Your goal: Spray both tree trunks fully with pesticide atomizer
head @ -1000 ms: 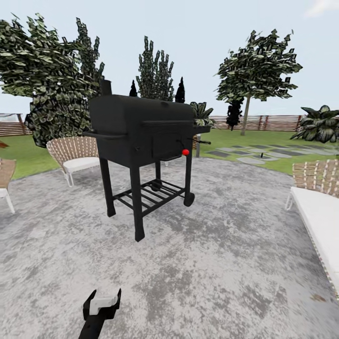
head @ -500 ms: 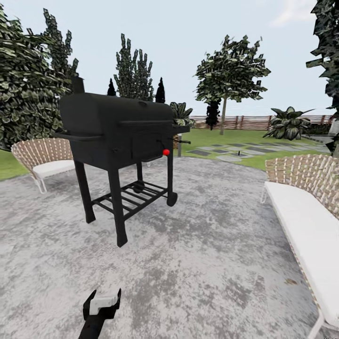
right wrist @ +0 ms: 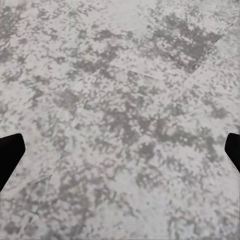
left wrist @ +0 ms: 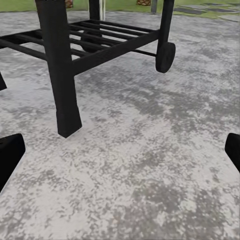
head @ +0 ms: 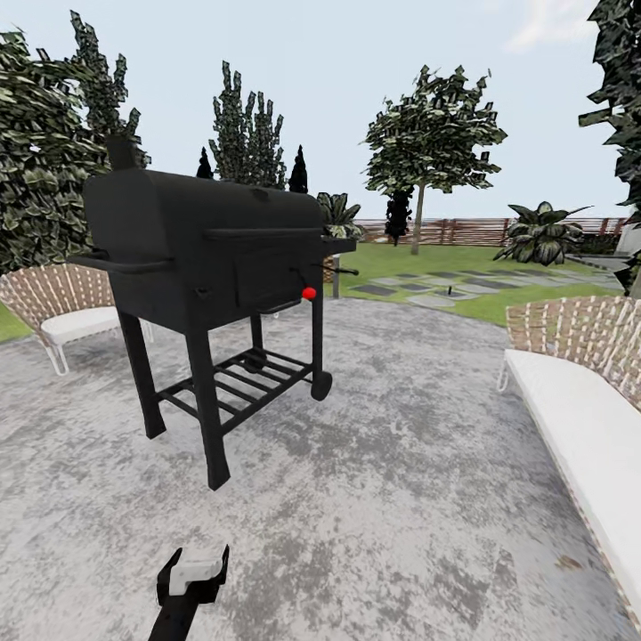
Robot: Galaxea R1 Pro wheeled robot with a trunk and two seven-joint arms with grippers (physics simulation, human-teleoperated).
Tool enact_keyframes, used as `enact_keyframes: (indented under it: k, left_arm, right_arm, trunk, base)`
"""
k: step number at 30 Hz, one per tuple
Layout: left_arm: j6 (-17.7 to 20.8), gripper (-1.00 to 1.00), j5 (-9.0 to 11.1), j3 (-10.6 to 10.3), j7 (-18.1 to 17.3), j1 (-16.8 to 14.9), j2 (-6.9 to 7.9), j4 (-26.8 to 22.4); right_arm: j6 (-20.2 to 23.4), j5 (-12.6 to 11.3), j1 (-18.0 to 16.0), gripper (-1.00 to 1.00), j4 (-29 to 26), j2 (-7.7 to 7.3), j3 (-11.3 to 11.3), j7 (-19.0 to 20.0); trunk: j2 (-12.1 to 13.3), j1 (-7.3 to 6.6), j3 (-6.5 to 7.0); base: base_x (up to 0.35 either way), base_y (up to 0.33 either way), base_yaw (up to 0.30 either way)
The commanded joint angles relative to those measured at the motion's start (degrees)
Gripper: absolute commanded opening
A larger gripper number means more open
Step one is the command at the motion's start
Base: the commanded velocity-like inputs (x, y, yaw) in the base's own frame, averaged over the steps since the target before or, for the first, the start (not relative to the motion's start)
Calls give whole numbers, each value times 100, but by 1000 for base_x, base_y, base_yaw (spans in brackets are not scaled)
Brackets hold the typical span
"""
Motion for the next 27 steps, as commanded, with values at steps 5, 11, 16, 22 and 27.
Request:
enact_keyframes:
  k: [5, 11, 16, 22, 27]
  left_arm:
    - [0, 100, 0, 0, 0, 3, 0, 0]
    - [0, 100, 0, 0, 0, 0, 0, 0]
    - [0, 100, 0, 0, 0, 2, 0, 0]
    - [0, 100, 0, 0, 0, 0, 0, 0]
    - [0, 100, 0, 0, 0, 1, 0, 0]
  right_arm:
    - [-5, 15, 0, 100, -8, 15, -8, -29]
    - [-2, -5, 0, 100, 11, 9, -19, -12]
    - [-2, -4, 0, 100, 11, 8, -20, -10]
    - [-6, -2, 0, 100, 7, 8, -20, -10]
    - [-4, -2, 0, 100, 6, 8, -20, -10]
  trunk:
    - [0, 0, 0]
    - [0, 0, 0]
    - [0, 0, 0]
    - [0, 0, 0]
    - [0, 0, 0]
  base:
    - [336, 0, 0]
    - [336, 0, -156]
    - [336, 0, -270]
    - [336, 0, -280]
    - [336, 0, -281]
